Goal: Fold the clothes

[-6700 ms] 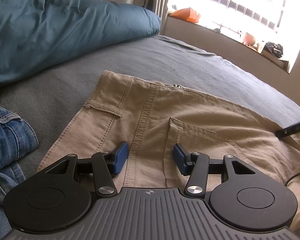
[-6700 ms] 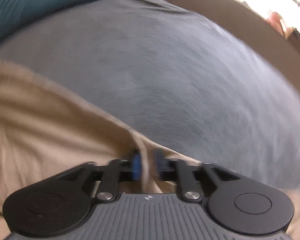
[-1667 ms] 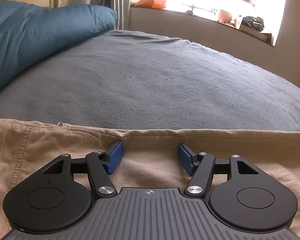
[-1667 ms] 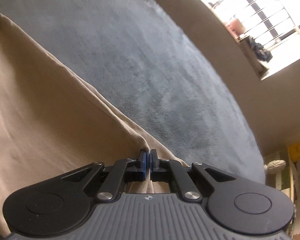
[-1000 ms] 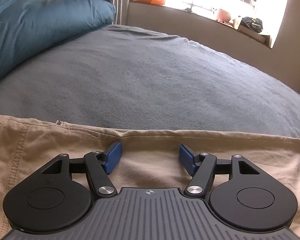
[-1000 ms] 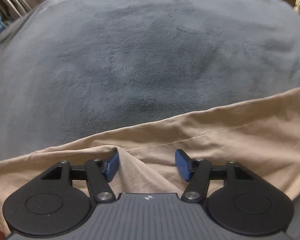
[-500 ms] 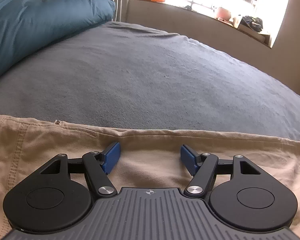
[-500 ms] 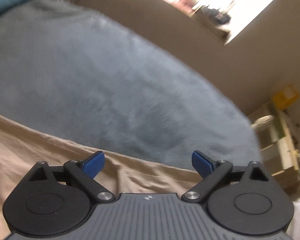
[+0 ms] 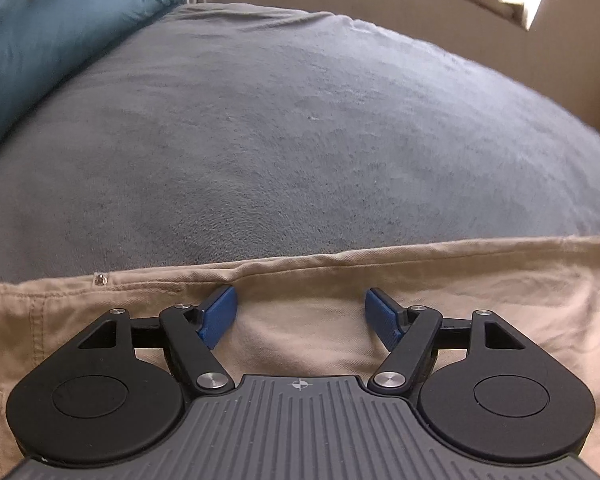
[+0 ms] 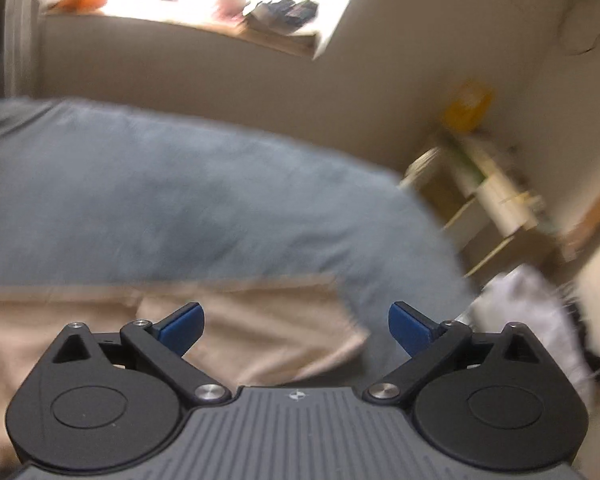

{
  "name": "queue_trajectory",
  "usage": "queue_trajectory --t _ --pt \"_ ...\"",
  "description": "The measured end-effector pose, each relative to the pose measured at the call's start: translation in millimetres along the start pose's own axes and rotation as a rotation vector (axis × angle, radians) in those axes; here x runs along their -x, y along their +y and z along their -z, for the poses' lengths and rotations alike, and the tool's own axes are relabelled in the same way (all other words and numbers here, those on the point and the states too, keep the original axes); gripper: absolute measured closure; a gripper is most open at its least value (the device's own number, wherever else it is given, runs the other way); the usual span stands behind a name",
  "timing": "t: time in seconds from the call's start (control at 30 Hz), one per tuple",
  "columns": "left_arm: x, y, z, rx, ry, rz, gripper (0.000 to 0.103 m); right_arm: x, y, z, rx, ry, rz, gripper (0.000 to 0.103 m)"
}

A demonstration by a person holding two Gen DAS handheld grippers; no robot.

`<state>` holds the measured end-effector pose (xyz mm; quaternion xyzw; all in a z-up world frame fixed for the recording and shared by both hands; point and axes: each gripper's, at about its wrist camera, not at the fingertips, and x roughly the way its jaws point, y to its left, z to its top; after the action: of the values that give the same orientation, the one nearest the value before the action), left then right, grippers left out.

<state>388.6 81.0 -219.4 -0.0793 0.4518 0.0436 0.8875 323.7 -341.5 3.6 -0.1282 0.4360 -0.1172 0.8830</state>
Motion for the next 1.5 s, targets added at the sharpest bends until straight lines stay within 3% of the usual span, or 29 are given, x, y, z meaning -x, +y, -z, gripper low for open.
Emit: queue_trajectory --t 0.2,0.33,0.43,0.53,0.63,0.7,0.87,0.93,1.03,1.13,1.2,1.3,1.37,1.43,1.5 --pt "-5.4 -7.9 -1.8 -0.018 0.007 -0.054 0.027 -35.7 35.4 98.0 0.1 0.092 -0.262 0.01" --pt "-6.6 -12.1 -0.9 -0.021 0.007 -0.097 0.027 -67.8 67.6 159.2 0.212 0.112 -0.32 0.024" --pt "-5.8 -15.6 -7.1 -0.01 0.044 -0.128 0.027 -77.0 54.4 171.8 0.229 0.082 -0.361 0.032" --pt "-3.6 -20.1 -13.0 0.005 0.104 -0.153 0.027 -87.4 -0.7 139.6 0.057 -0.025 -0.373 0.032" --pt "4.1 -28.2 -12.3 -0.005 0.148 -0.177 0.028 -126.4 -58.3 102.0 -0.118 -0.09 -0.352 0.033" --pt "12.0 -38.6 -7.9 -0.028 0.164 -0.2 0.028 -162.6 -81.5 77.5 -0.169 -0.085 -0.361 0.049" --pt "14.7 -79.5 7.4 -0.171 0.207 -0.289 0.028 -233.2 -57.3 48.3 -0.073 -0.038 -0.487 0.072" --pt "13.6 -97.3 15.1 -0.243 0.223 -0.34 0.028 -260.0 -39.3 45.7 -0.037 0.015 -0.521 0.073" --pt "8.2 -107.8 11.8 -0.257 0.237 -0.396 0.028 -297.5 -33.7 29.3 -0.027 0.031 -0.488 0.08" --pt "4.3 -104.0 5.4 -0.183 0.269 -0.416 0.028 -326.6 -64.1 -2.4 -0.16 0.003 -0.357 0.081" --pt "3.8 -102.5 2.8 -0.153 0.282 -0.424 0.028 -340.6 -91.2 -13.3 -0.27 0.038 -0.312 0.081" --pt "5.2 -100.2 -0.2 -0.116 0.293 -0.425 0.028 -321.8 -114.5 -14.0 -0.325 0.044 -0.384 0.077" --pt "5.9 -96.6 0.0 -0.077 0.292 -0.417 0.028 -298.7 -111.8 -3.5 -0.293 0.063 -0.519 0.076" --pt "7.8 -94.3 3.3 -0.059 0.28 -0.402 0.028 -287.5 -93.3 13.5 -0.216 0.137 -0.614 0.075" --pt "10.0 -90.9 5.8 -0.043 0.265 -0.385 0.028 -297.8 -89.0 25.7 -0.187 0.178 -0.542 0.076"
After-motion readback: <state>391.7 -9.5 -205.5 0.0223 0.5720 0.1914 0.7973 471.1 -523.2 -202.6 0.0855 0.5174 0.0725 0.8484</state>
